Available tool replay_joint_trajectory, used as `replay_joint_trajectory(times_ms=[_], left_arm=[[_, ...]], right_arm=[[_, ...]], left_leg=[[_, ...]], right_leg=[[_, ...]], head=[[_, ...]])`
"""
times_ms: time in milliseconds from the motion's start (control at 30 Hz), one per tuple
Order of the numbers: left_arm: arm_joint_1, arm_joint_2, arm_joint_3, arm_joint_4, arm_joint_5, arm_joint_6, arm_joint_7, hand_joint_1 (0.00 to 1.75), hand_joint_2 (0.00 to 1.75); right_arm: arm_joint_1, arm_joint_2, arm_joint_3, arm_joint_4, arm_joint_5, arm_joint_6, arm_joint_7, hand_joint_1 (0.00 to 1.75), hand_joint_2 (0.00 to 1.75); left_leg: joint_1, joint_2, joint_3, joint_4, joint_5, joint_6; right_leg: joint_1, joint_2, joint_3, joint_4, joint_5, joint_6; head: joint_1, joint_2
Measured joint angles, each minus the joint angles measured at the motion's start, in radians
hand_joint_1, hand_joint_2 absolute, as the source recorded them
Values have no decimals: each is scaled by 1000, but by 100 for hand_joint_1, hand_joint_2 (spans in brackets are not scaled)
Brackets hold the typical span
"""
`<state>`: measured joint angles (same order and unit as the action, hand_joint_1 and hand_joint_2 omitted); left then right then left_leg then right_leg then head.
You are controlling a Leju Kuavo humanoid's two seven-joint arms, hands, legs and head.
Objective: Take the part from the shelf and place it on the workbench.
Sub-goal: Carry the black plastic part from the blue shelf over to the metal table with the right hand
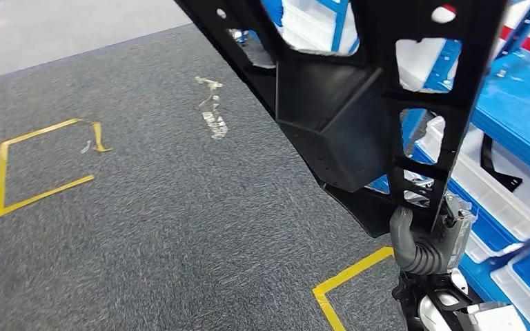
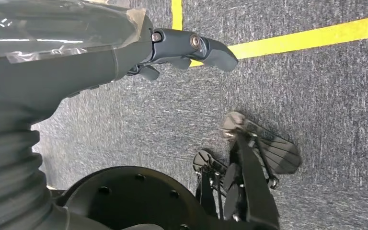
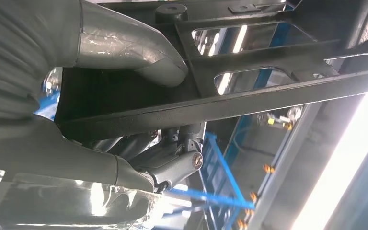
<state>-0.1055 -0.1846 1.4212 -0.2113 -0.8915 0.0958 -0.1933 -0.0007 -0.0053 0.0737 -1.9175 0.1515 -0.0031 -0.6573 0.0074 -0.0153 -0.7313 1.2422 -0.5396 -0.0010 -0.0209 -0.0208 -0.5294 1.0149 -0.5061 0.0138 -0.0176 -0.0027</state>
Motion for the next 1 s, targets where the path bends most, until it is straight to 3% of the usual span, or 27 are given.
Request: replay_joint_trajectory(times_ms=[67, 133, 200, 233, 267, 333, 400, 467, 533, 567, 600, 633, 667, 700, 767, 833, 900, 967, 1000], left_arm=[[1, 0, 0, 0, -2, -1, 1, 0, 175], [2, 0, -1, 0, -4, -3, 1, 0, 175], [-1, 0, -2, 0, -6, -3, 1, 0, 175], [-2, 0, -3, 0, -7, -3, 1, 0, 175], [-3, 0, -4, 0, -7, -3, 1, 0, 175], [-2, 0, -6, 0, -7, -2, 1, 0, 175], [-2, 0, -7, 0, -7, -2, 1, 0, 175], [-4, 0, -8, -1, -7, -2, 1, 0, 175], [-5, 0, -9, -1, -7, -1, 1, 0, 175], [-5, -1, -10, -1, -7, 0, 2, 0, 175], [-4, -1, -10, -1, -7, 3, 4, 0, 175], [-4, -1, -10, -1, -8, 7, 7, 0, 175], [-4, 0, -10, -1, -9, 12, 10, 0, 175], [-4, 1, -11, -1, -11, 16, 12, 0, 175], [-2, 5, -13, -1, -16, 20, 12, 0, 175], [5, 9, -14, -1, -21, 20, 10, 0, 175], [8, 11, -15, 0, -27, 22, 11, 0, 175], [6, 11, -18, 0, -34, 25, 15, 0, 175], [4, 11, -20, 0, -37, 26, 18, 0, 175]], right_arm=[[1, 0, 0, 0, 3, 1, 0, 175, 175], [1, 2, 0, 0, 7, 5, -1, 175, 175], [0, 5, -1, 0, 12, 11, -1, 175, 175], [-2, 7, 0, 0, 15, 15, -2, 175, 175], [-4, 9, 0, 0, 17, 18, -2, 175, 175], [-9, 12, 0, 0, 19, 23, -2, 175, 175], [-13, 14, 0, 0, 19, 23, -2, 175, 175], [-12, 13, 0, 0, 19, 23, -2, 175, 175], [-11, 12, 0, 1, 18, 24, -2, 175, 175], [-11, 12, 0, 2, 18, 27, -2, 175, 175], [-12, 12, 0, 3, 18, 29, -2, 175, 175], [-13, 12, 0, 4, 16, 33, -2, 175, 175], [-14, 12, 0, 5, 14, 37, -2, 175, 175], [-15, 12, 0, 6, 12, 41, -2, 175, 175], [-15, 13, 1, 8, 9, 45, -2, 175, 175], [-17, 14, 3, 10, 7, 45, -2, 175, 175], [-16, 14, 5, 10, 2, 42, -2, 175, 175], [-5, 12, 6, 8, -8, 36, -2, 175, 175], [2, 11, 5, 8, -12, 33, -2, 175, 175]], left_leg=[[2, 8, -25, 52, -8, 0], [2, 25, 25, -35, 42, 5], [-5, 68, 95, -160, 81, 15], [-11, 82, 114, -195, 87, 20], [-17, 86, 119, -209, 85, 26], [-18, 61, 118, -215, 90, 38], [-13, 38, 124, -226, 99, 51], [-10, 13, 126, -231, 104, 60], [-9, -18, 125, -230, 105, 62], [-8, -34, 125, -230, 106, 61], [-7, -50, 126, -229, 106, 60], [-5, -66, 127, -228, 106, 58], [-3, -82, 127, -226, 106, 54], [-4, -97, 124, -222, 105, 48], [-4, -120, 115, -216, 105, 33], [-1, -131, 108, -218, 109, 20], [-1, -89, 95, -194, 92, 11], [-3, -23, 49, -97, 35, 5], [-1, -6, 17, -30, 3, 3]], right_leg=[[5, -30, 0, 0, -2, -4], [7, -56, 2, 0, -4, -5], [13, -76, 6, 0, -9, 1], [17, -86, 7, 0, -12, 5], [19, -95, 9, -1, -14, 9], [20, -109, 12, -2, -18, 18], [18, -71, 0, 32, -39, 22], [15, -9, -53, 146, -89, 15], [12, 13, -117, 268, -128, 16], [10, 15, -130, 288, -127, 22], [7, 18, -125, 266, -109, 32], [3, 26, -102, 209, -79, 45], [-4, 47, -72, 136, -47, 56], [-9, 69, -46, 72, -22, 61], [-11, 94, -21, 12, -1, 50], [-7, 73, -18, 10, 4, 28], [-9, 51, -16, 7, 9, 13], [-6, 22, -15, 5, 8, 1], [-3, 6, -15, 5, 7, -5]], head=[[0, 0], [0, 0], [0, 0], [1, 0], [2, 0], [3, 0], [4, 0], [9, 0], [12, 0], [12, 0], [12, 0], [12, 0], [13, 0], [13, 0], [12, 0], [11, 0], [6, 0], [0, 0], [-2, 0]])
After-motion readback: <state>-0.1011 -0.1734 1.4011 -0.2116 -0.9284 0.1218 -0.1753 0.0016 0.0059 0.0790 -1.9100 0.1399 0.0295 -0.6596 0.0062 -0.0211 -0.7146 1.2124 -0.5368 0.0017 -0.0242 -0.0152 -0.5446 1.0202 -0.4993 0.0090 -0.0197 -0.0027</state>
